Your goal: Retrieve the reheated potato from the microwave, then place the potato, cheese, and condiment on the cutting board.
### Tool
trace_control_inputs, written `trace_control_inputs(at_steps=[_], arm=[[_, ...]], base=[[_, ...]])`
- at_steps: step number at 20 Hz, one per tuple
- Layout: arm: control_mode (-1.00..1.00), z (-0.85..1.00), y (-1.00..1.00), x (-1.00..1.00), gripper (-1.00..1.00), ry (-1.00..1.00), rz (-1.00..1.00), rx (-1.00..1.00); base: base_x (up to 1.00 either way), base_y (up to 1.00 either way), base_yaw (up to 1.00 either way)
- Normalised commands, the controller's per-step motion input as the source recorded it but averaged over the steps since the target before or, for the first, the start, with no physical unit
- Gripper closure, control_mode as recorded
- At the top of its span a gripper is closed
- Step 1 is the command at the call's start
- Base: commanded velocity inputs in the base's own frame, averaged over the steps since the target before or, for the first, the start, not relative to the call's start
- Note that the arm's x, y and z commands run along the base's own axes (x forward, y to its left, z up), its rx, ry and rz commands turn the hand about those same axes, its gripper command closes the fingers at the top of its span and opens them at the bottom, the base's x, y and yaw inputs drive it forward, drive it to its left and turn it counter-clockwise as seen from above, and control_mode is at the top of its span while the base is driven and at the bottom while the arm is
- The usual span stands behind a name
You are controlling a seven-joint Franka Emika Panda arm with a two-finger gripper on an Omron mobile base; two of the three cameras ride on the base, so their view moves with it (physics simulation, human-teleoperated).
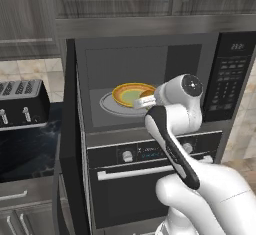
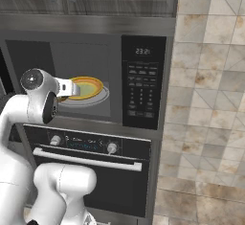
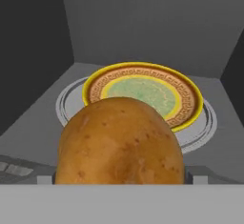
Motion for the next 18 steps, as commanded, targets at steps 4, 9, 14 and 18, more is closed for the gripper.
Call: trace_control_inputs(at_steps=[4,9,14,18], arm=[[-1.00,0.27,-0.21,-0.67,1.00,0.03,-0.13,0.08],[-1.00,0.21,-0.17,-0.68,1.00,0.02,-0.07,0.06],[-1.00,0.08,-0.15,-0.75,1.00,0.00,-0.01,0.05],[-1.00,0.19,-0.14,-0.58,1.00,0.00,0.00,0.08]], base=[[0.00,0.00,0.00],[0.00,0.00,0.00],[0.00,0.00,0.00],[0.00,0.00,0.00]])
